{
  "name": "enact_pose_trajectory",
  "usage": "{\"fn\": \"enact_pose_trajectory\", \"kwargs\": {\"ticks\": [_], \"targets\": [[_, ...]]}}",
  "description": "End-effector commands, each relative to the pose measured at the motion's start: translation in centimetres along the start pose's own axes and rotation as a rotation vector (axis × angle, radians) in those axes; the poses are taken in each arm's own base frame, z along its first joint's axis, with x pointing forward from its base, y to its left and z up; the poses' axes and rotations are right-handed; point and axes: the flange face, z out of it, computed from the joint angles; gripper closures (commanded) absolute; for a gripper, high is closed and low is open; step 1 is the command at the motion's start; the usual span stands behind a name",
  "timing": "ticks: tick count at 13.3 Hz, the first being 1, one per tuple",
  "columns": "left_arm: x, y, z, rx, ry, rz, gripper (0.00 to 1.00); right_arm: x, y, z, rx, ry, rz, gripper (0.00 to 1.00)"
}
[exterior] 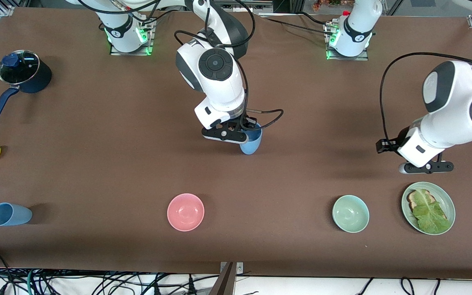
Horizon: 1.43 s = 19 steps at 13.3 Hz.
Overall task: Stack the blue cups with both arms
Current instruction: 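Lower the right cup into the other cup while the left gripper withdraws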
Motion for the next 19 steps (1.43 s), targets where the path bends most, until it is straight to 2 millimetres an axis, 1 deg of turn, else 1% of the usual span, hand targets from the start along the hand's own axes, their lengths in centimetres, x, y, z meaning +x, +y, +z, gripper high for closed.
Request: {"fn": "enact_pose_trajectory", "kwargs": {"ticks": [1, 2, 3, 4, 5, 7, 9, 11, 14, 16, 17, 19], "targets": [[-0.2, -2.7, -0.3, -0.03, 0.002, 0.064, 0.35, -0.7, -0.3, 0.7, -0.019, -0.022, 0.021, 1.0], [-0.1, -3.9, -0.4, -0.031, 0.004, 0.077, 0.33, -1.3, -0.7, 0.9, -0.022, -0.024, 0.012, 1.0], [-0.1, -4.5, -0.5, -0.032, 0.008, 0.085, 0.29, -1.5, -0.8, 1.0, -0.023, -0.025, 0.011, 1.0], [-0.1, -5.0, -0.8, -0.034, 0.011, 0.089, 0.24, -1.6, -0.8, 1.3, -0.025, -0.028, 0.01, 1.0], [-0.1, -5.1, -1.2, -0.033, 0.014, 0.092, 0.16, -1.5, -0.7, 1.5, -0.03, -0.03, 0.012, 1.0], [-0.6, -5.2, -2.6, -0.03, 0.026, 0.076, 0.1, -1.8, -0.7, 1.8, -0.033, -0.033, 0.01, 1.0], [-1.1, -5.3, -4.8, -0.028, 0.031, 0.063, 0.1, -1.8, -0.5, 2.6, -0.042, -0.038, 0.011, 1.0], [-1.5, -5.5, -7.3, -0.044, 0.013, 0.054, 0.1, -2.2, -0.7, 2.8, -0.044, -0.036, 0.004, 1.0], [-2.6, -5.8, -10.7, -0.044, -0.009, 0.053, 0.1, -2.1, -0.7, 3.0, -0.046, -0.037, 0.006, 1.0], [-3.4, -6.4, -11.9, -0.037, -0.004, 0.041, 0.1, -2.0, -0.7, 3.5, -0.05, -0.031, 0.004, 1.0], [-3.5, -6.2, -12.1, -0.037, -0.001, 0.04, 0.1, -1.9, -0.7, 3.8, -0.047, -0.027, 0.004, 1.0], [-3.7, -6.4, -11.9, -0.051, -0.008, 0.025, 0.1, -1.8, -0.8, 4.3, -0.044, -0.022, 0.004, 1.0]]}}
